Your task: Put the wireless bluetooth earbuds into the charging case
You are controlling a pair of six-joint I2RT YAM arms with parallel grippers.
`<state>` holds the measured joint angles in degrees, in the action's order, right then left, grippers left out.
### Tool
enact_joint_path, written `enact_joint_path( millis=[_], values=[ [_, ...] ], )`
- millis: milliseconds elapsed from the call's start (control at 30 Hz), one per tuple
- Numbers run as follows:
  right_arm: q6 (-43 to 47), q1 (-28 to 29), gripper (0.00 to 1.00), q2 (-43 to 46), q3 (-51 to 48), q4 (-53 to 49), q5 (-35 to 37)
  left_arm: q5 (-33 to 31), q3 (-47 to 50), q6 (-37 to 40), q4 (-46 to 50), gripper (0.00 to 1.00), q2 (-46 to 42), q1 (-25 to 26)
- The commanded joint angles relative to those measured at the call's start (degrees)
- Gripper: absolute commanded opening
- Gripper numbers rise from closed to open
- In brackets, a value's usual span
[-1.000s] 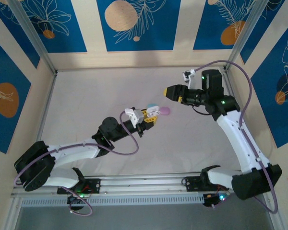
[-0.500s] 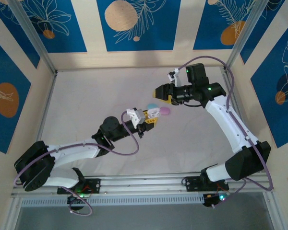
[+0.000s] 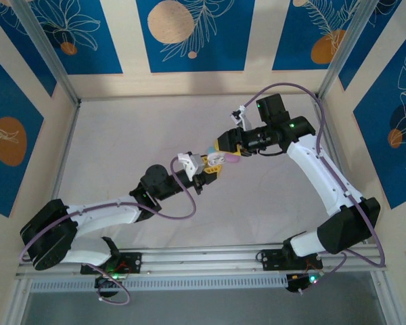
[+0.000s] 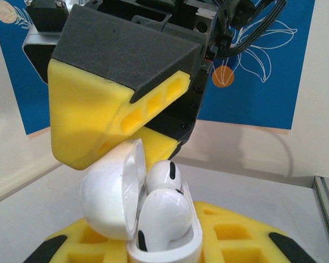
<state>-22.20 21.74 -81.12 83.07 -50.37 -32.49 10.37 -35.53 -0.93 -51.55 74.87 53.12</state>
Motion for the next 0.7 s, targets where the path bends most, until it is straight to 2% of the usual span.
enact_joint_path(
  millis=[0, 300, 433, 567, 600, 667],
  values=[
    [2.5, 0.3, 0.57, 2.7, -1.6, -2.5, -2.5, -2.3, -0.8, 0.1, -3.7, 0.12, -0.1, 0.5],
    [3.6, -1.1, 0.58, 5.2, -3.0, -1.9, -2.2, -3.1, -0.9, -0.4, -3.1, 0.12, -0.1, 0.5],
    [0.3, -3.2, 0.60, 8.4, -4.9, 2.2, 4.7, -4.5, -0.9, -1.0, -0.7, 0.12, 0.1, 0.5],
    [-6.0, -7.5, 0.64, 12.9, -11.2, 7.8, 18.3, -10.0, -1.2, -6.0, 5.8, 0.12, 1.5, 0.1],
    [-7.6, -9.2, 0.65, 13.6, -12.6, 8.3, 19.8, -10.6, -1.7, -8.2, 8.1, 0.12, 1.9, -0.2],
    [-10.7, -13.4, 0.65, 14.3, -15.7, 9.6, 17.4, -10.9, -3.2, -13.4, 14.3, 0.11, 3.4, -1.1]
  ],
)
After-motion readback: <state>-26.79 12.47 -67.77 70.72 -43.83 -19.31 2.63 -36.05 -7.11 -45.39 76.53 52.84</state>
